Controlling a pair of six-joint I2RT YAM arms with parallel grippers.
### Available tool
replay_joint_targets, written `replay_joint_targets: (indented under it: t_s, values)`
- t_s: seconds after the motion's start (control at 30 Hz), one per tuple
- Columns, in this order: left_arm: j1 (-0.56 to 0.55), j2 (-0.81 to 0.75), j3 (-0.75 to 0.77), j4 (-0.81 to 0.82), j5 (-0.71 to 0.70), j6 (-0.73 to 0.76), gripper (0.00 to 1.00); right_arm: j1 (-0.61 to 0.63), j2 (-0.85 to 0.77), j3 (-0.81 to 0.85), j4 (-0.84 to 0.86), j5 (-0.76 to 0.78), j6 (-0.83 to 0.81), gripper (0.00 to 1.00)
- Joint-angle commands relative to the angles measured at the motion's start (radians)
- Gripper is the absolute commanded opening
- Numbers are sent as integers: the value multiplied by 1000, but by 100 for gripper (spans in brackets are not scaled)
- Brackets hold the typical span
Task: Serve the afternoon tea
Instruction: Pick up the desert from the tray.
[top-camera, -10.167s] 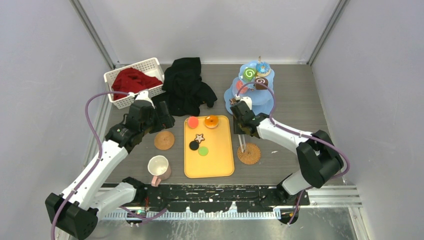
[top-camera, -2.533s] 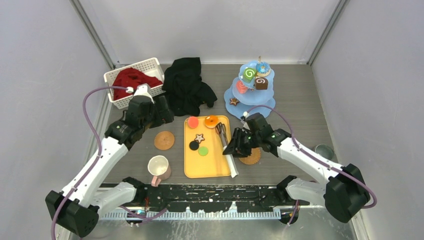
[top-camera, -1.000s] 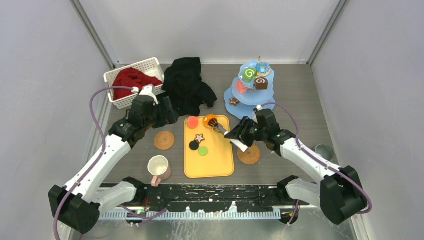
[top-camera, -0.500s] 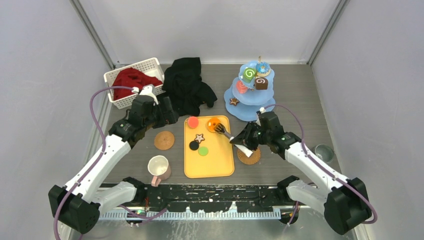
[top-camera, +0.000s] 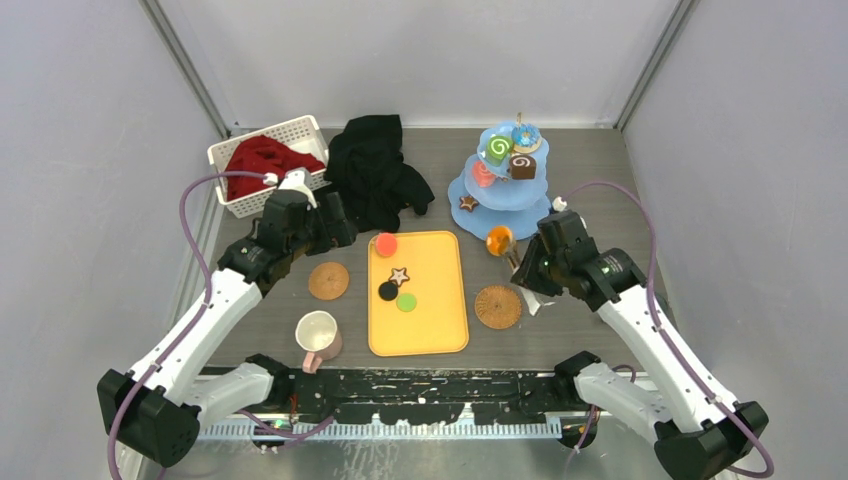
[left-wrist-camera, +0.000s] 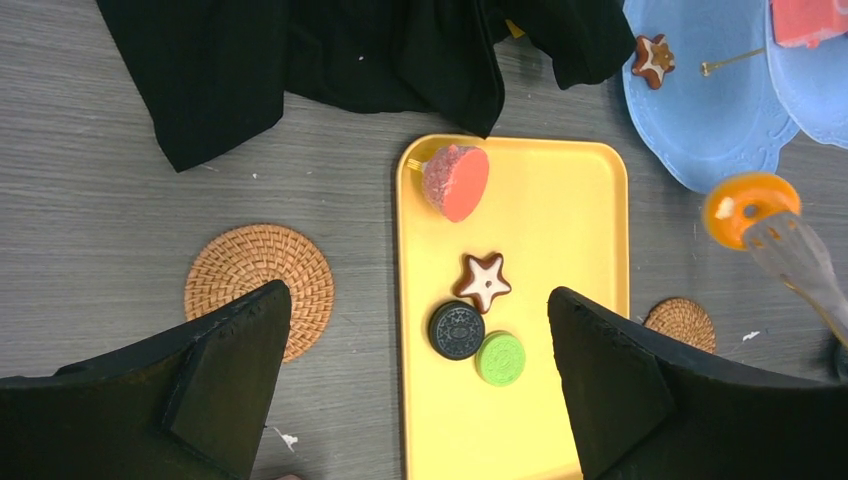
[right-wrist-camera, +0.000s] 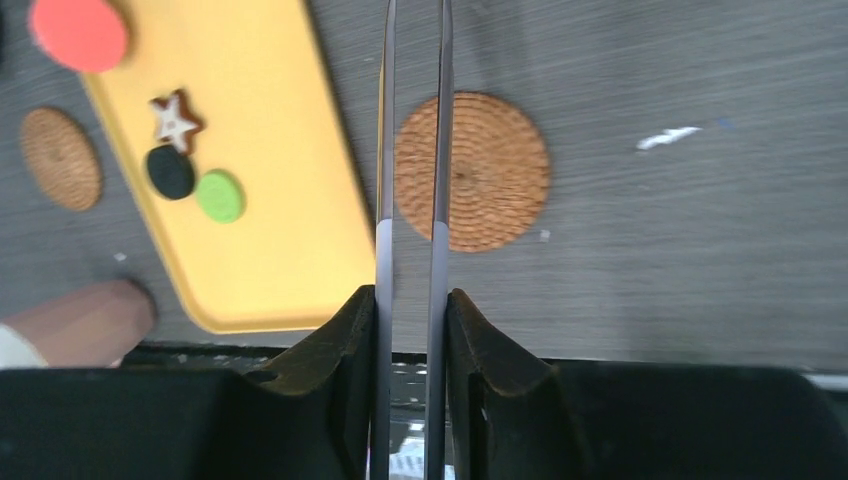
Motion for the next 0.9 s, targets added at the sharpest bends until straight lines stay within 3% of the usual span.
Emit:
replay_joint_targets:
  t_s: [0.0, 0.17, 0.27, 0.53, 0.7, 0.87]
  values:
    - [5, -2, 26, 38, -55, 33, 99, -4, -35, 76, -138, 215, -45, 1]
    - [4, -25, 34, 25, -74, 48, 99, -6, -26, 120, -170, 373, -46, 1]
    - [4, -34, 25, 21, -70, 39, 99, -21, -67, 93, -105, 405, -47, 0]
    - [5, -85, 3, 7, -98, 46, 99, -234, -199, -32, 202, 245, -81, 0]
    - [5, -88, 12, 3, -103, 44, 99, -391, -156, -106, 361, 43, -60, 1]
    - [4, -94, 7, 8, -92, 50, 99, -486, -163, -180, 499, -26, -38, 1]
